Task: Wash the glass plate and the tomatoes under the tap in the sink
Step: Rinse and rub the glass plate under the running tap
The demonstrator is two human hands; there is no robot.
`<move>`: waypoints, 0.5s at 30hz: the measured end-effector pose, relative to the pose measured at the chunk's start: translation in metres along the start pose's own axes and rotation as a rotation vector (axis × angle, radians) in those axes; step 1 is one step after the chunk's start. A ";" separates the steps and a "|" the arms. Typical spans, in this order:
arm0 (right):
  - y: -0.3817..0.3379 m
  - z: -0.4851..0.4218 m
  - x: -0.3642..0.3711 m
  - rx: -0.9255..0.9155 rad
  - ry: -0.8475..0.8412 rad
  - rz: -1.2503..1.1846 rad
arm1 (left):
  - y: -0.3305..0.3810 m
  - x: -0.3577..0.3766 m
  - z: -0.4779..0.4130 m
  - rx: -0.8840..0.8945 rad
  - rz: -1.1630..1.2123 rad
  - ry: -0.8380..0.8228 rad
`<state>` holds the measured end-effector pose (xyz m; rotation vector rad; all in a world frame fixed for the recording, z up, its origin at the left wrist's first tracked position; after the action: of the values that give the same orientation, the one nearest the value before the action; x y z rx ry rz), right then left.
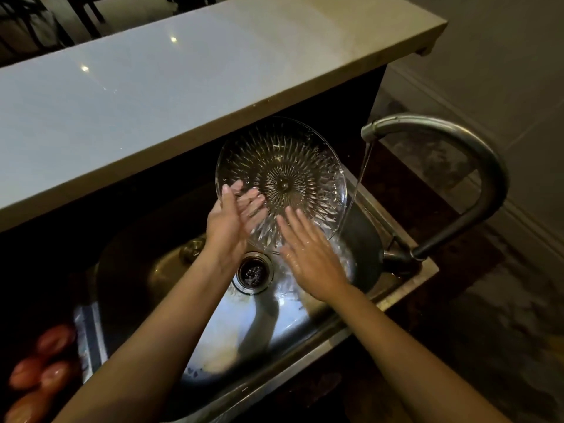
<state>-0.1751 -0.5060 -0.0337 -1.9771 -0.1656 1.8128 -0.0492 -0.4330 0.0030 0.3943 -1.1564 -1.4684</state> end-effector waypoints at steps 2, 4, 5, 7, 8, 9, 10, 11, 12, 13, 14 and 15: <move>0.027 -0.004 -0.009 0.118 0.022 0.056 | -0.004 -0.009 -0.002 -0.030 0.018 0.028; 0.064 -0.015 -0.020 0.295 -0.012 0.076 | -0.011 -0.019 -0.002 -0.076 0.029 0.075; 0.079 -0.021 -0.028 0.353 -0.028 0.105 | -0.017 -0.022 0.000 -0.110 0.032 0.087; 0.094 -0.031 -0.046 0.418 0.044 0.059 | -0.032 -0.027 0.004 -0.183 0.043 0.091; 0.099 -0.033 -0.057 0.476 0.140 -0.053 | -0.037 -0.027 0.005 -0.212 0.053 0.088; 0.105 -0.033 -0.064 0.554 0.236 -0.212 | -0.040 -0.028 0.005 -0.231 0.063 0.081; 0.110 -0.031 -0.067 0.625 0.302 -0.392 | -0.040 -0.028 0.003 -0.241 0.070 0.075; 0.113 -0.029 -0.067 0.671 0.344 -0.590 | -0.037 -0.029 0.000 -0.244 0.068 0.073; 0.112 -0.026 -0.066 0.704 0.368 -0.812 | -0.035 -0.030 -0.003 -0.245 0.055 0.081; 0.108 -0.024 -0.064 0.710 0.382 -1.027 | -0.032 -0.030 -0.005 -0.238 0.037 0.098; 0.105 -0.019 -0.064 0.718 0.404 -1.169 | -0.029 -0.031 -0.009 -0.207 0.005 0.130; 0.102 -0.015 -0.063 0.726 0.426 -1.244 | -0.025 -0.030 -0.012 -0.145 -0.064 0.172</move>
<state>-0.1900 -0.6251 -0.0164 -1.1716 -0.4065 0.5057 -0.0456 -0.4149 -0.0334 0.4513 -0.9024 -1.5323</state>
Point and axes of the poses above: each hand's wrist, its own z-axis away from the middle knuckle, its own x-axis out of the palm, y = z × x, the point moved 7 cm from there along -z, towards the middle knuckle, and after that the axes turned 4 degrees about -x, right-handed, at the moved point
